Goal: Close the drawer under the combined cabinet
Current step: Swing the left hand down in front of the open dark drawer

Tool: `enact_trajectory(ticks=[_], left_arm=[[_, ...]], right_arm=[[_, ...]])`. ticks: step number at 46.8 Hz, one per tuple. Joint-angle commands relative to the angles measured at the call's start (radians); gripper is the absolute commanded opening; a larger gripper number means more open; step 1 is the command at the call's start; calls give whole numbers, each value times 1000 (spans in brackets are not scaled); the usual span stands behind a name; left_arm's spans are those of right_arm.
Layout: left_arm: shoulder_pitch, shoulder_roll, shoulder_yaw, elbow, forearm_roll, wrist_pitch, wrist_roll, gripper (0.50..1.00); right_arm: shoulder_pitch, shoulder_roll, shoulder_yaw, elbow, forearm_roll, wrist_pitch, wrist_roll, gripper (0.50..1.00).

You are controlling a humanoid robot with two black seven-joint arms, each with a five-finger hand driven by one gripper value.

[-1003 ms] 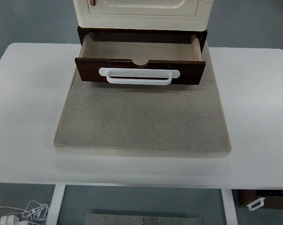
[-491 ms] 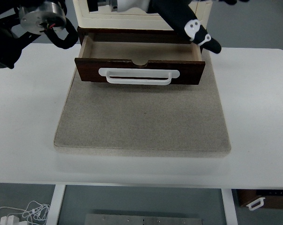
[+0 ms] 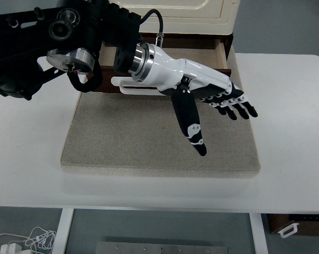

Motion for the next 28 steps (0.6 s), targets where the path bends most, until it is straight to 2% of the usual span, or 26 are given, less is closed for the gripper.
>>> enact_trajectory(ticks=[1, 10, 28], left_arm=[[2, -1, 22, 0, 27, -10, 35, 1000], [10, 0, 63, 9, 33, -47, 103, 1000], [16, -3, 117, 107, 127, -69, 136, 1000]], right_arm=[[1, 0, 0, -1, 0, 1, 0, 952], [-1, 0, 0, 1, 0, 1, 0, 952], [-1, 0, 0, 1, 0, -1, 0, 952]])
